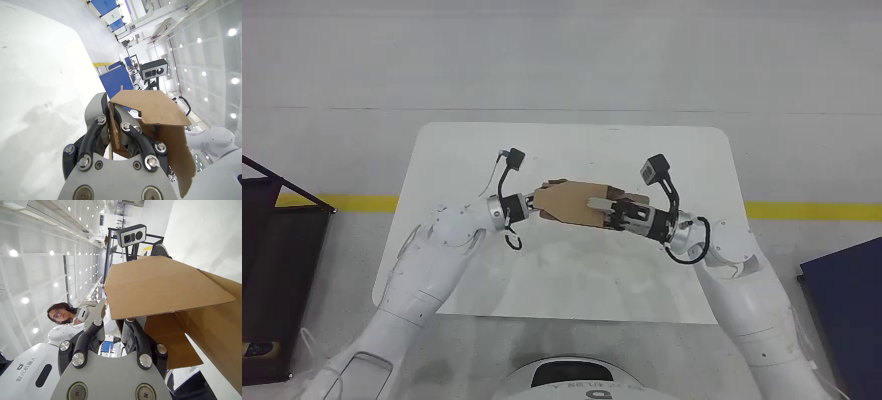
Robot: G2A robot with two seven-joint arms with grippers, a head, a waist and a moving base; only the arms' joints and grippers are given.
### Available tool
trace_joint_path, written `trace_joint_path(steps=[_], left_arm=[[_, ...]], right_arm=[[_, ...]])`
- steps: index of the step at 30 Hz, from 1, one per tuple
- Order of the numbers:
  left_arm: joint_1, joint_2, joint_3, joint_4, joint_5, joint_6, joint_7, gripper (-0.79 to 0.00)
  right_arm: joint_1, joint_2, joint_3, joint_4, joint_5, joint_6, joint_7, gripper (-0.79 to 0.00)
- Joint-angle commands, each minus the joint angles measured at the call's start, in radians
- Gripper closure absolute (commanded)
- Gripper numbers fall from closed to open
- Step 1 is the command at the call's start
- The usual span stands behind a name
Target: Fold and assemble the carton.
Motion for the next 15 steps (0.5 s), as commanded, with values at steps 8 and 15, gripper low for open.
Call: trace_joint_path(steps=[8,15], left_arm=[[0.012,0.005,-0.059,0.013,-0.097,-0.014,0.056,-0.785],[0.097,0.03,-0.184,-0.008,-0.174,-0.038,0.072,-0.785]], right_arm=[[0.003,0.001,0.035,0.042,0.107,-0.042,-0.053,0.0],[-0.043,-0.005,0.113,0.123,0.415,-0.103,-0.1,0.0]])
